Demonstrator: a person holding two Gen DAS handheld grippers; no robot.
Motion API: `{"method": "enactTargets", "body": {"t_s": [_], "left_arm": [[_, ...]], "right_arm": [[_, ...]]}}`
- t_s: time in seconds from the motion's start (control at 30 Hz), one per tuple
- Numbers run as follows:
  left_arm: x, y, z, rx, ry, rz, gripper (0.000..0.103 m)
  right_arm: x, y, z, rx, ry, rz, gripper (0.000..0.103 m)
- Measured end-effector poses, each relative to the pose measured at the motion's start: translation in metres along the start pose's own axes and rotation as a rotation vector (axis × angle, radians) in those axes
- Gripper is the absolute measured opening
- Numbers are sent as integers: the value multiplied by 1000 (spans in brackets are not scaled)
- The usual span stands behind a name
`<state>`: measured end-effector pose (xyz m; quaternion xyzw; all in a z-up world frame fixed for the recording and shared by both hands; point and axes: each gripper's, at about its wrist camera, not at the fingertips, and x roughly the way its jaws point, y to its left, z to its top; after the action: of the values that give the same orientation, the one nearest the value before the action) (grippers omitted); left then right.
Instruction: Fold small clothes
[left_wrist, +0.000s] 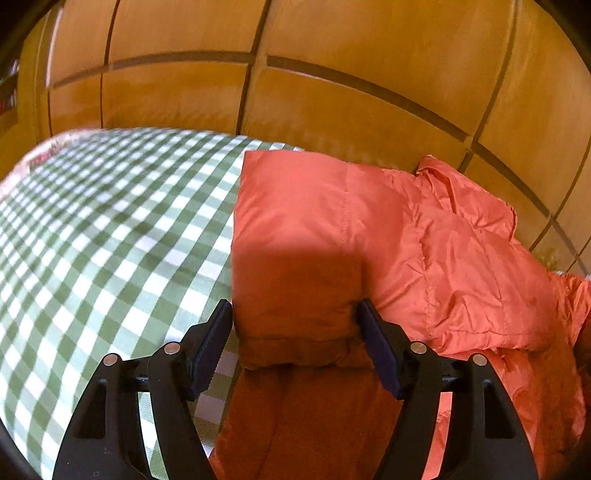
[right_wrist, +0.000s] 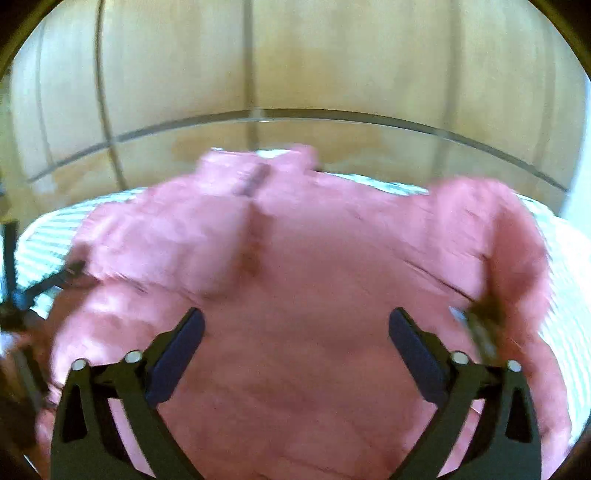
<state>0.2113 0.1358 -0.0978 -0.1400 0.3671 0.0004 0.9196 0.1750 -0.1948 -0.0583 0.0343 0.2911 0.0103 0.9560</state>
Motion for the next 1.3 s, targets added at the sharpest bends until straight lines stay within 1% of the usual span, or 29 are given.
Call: {"method": "enactTargets", "body": {"t_s": [0.07,0.13,0.17,0.2,0.23,0.27,0.3,0.33,0.4,0.43,0.5,0.53,0.57,0.63,0.67,0.7,0.73,0.77,0.8,0.83,0.87,0.97,1.0,1.03,1.07,1.13,1.2,1.23,1.3], "left_arm": [[-1,3,-2,-14,8,-7,71],[-1,3,-3,-14,12,-8,71],[-2,2,-4,-11,14,-5,71],[-2,1,-4,-8,16,-2,71],[-4,1,-6,-6,16,-1,71],[-5,1,-7,-8,15,-5,71],[-7,3,-8,-17,13,-9,71],[-9,5,-10,-28,11,-14,71],[-9,5,-11,-36,11,-19,71],[-10,4,-11,-32,11,-14,71],[-10,2,-11,-25,11,-8,71],[-10,2,-11,-25,13,-7,71],[-9,2,-11,-27,15,-8,71],[-8,3,-10,-32,22,-6,73],[-9,4,-10,-35,24,-6,73],[-9,4,-11,-35,23,-4,73],[-11,4,-12,-35,23,0,73],[-13,4,-13,-35,23,2,73],[-14,5,-15,-38,23,2,74],[-17,6,-16,-44,25,6,79],[-18,8,-18,-52,25,14,80],[-21,12,-19,-75,31,10,86],[-20,12,-18,-77,34,11,88],[-19,11,-17,-75,38,21,90],[-19,9,-16,-67,41,34,90],[-21,3,-14,-41,44,63,90],[-27,-4,-12,-7,40,83,90],[-32,-9,-11,11,34,81,90],[-42,-18,-12,18,27,49,90]], "right_arm": [[28,3,12,61,45,46,73],[53,6,19,114,63,68,73],[63,8,20,113,77,72,73],[77,12,20,106,119,84,61],[88,15,22,103,162,134,45],[92,16,23,103,174,155,21],[89,16,24,102,155,143,18],[82,16,30,92,101,111,13],[76,11,36,85,51,54,10],[79,8,35,84,54,18,5],[94,0,28,76,110,-26,5],[103,-5,22,81,139,-31,3],[109,-11,14,94,142,-11,2],[106,-14,7,106,89,27,7],[101,-15,4,106,80,38,9],[97,-16,3,105,75,47,19],[92,-16,1,102,69,53,24],[85,-13,0,96,60,52,37],[78,-12,-2,92,50,46,56],[69,-12,-6,89,32,37,65],[54,-13,-8,98,9,38,77],[20,-26,-15,158,-9,99,80],[10,-31,-15,184,-12,119,84],[-2,-35,-20,206,-18,134,88],[-20,-44,-27,223,-23,148,89],[-49,-56,-39,217,-36,145,89],[-75,-60,-48,184,-73,100,94],[-90,-65,-54,163,-94,59,96],[-119,-71,-66,117,-154,-48,98]]}}
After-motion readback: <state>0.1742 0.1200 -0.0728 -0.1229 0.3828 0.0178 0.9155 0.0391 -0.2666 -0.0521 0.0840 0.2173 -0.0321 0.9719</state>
